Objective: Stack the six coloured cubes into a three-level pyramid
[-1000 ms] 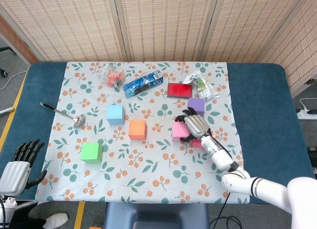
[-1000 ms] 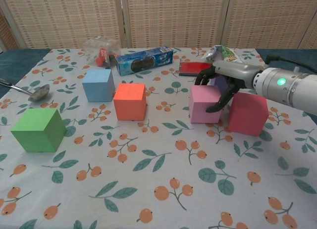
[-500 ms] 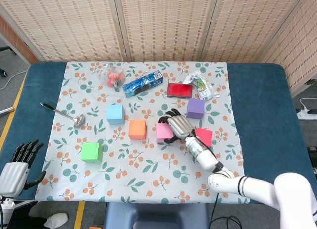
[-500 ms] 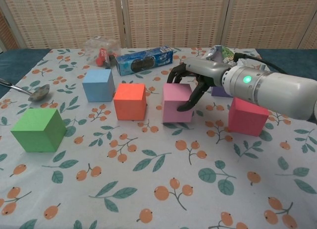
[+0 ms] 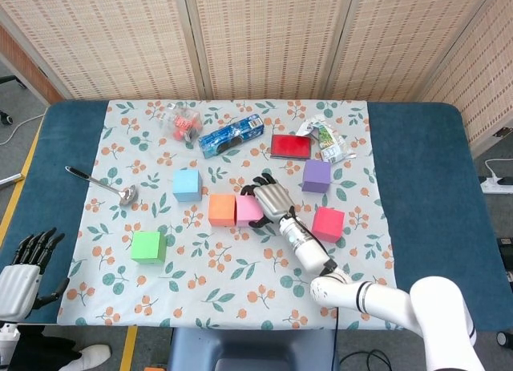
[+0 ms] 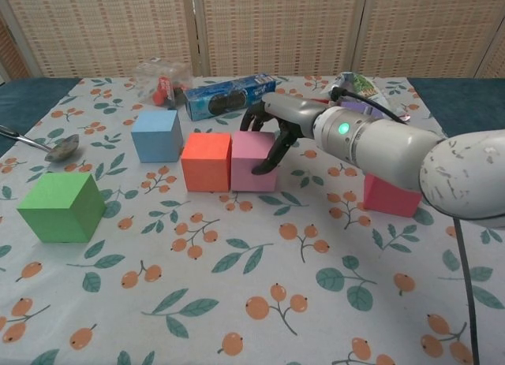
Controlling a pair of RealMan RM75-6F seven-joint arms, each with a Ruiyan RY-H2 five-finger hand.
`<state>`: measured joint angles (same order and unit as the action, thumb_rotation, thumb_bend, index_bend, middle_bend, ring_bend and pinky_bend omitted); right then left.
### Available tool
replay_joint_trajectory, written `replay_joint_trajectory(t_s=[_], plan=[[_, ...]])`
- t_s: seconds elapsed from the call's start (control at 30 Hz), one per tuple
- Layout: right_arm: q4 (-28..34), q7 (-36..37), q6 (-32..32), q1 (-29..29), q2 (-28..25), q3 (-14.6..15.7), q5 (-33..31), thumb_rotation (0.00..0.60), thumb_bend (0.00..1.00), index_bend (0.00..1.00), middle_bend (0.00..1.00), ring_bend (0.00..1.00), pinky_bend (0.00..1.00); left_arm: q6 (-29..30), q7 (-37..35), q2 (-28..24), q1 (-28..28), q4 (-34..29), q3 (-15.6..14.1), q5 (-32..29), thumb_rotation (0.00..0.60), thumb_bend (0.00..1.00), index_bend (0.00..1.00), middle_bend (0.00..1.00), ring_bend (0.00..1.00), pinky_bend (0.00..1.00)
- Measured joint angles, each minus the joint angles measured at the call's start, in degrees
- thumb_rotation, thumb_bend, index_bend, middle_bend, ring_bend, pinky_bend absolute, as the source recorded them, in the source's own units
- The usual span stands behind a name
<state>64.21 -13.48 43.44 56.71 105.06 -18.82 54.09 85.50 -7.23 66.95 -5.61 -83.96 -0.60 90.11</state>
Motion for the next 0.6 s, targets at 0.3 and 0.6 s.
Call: replay_joint_trajectory(t_s=[0.3, 0.6], plan=[[-2.17, -1.52, -0.38, 1.53, 1.77, -0.61, -2.37, 0.6, 0.15, 0.34, 0.37, 0.12, 0.01, -0.04, -0.53, 0.27, 0.06, 0.6, 0.02, -0.06, 0.6, 0.34, 0.08, 0.0, 0.0, 0.0], [-1.36, -2.43, -0.17, 1.6, 1.42, -0.55, -3.7, 0.6, 0.15, 0.33, 0.37, 0.12, 0.0, 0.08, -0.64, 0.34, 0.16, 0.79, -0.02, 0.06, 0.6, 0.34, 0.08, 0.0, 0.0, 0.0]])
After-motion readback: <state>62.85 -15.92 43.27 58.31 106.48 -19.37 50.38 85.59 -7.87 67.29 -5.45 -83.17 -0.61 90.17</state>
